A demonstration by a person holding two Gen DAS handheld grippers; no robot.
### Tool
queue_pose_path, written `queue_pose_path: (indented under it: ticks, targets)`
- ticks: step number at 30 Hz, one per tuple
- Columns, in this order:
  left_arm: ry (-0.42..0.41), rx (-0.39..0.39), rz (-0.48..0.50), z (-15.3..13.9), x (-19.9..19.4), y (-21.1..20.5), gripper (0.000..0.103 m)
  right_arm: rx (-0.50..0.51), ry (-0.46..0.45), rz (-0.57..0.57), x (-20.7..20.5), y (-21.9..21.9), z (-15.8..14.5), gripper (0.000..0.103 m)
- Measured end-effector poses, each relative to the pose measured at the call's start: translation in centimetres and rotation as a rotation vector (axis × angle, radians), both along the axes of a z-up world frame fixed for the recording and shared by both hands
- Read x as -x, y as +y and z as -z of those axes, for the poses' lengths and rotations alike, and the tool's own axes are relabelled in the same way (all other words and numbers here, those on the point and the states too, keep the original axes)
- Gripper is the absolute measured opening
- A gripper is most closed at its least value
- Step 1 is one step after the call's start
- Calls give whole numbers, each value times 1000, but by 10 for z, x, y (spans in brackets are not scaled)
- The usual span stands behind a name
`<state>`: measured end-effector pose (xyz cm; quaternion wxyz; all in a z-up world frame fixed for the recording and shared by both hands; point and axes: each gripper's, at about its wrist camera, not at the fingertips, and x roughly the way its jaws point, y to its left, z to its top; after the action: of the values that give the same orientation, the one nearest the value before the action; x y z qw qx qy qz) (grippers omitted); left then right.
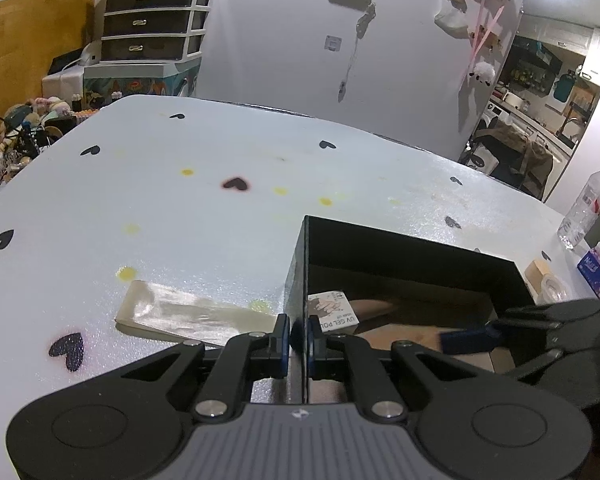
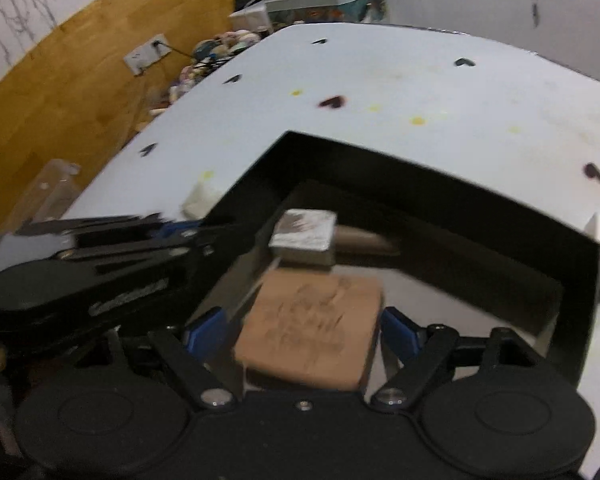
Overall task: Organize rigid objects
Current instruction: 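Lower the wooden block into the black box and release it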
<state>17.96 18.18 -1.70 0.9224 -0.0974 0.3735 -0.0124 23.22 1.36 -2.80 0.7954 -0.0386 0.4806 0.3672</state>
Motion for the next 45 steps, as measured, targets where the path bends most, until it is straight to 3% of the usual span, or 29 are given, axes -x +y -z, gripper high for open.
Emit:
queue_pose_path:
  ticks: [4,6,8,17,24,26,33,39,45]
  targets:
    - [2,1,2,0,-1,0,8,6,-4,6,8,-12,-4,79]
    - [1,-3,1,0,-1,0,8,12,23,17,7,-17,-1,61]
    - [0,-3,-1,0,-1,1,8,12,64,26,5,-19,5,50]
    - [-1,-15,-1,0,-1,-1,8,-47,52,0,3,-5,12,43]
    - [-1,-19,-4,-1,-1,-2,8,-58,42,16,4,-11,11,43]
    - [-1,-18,-5,-1,0,-1,8,-55,15,16,7,-15,7,47]
    - [-1,-18,-5,-1,-1,-1,8,-107,-93,18,25,-42,-14,76]
    - [-4,-23,-10,-2,0,-1,7,-150,-208,117,35,-78,-34,96]
    - [-7,-34,-11,-2,1,-3,7,-170,-285,280,37,-115,-42,102]
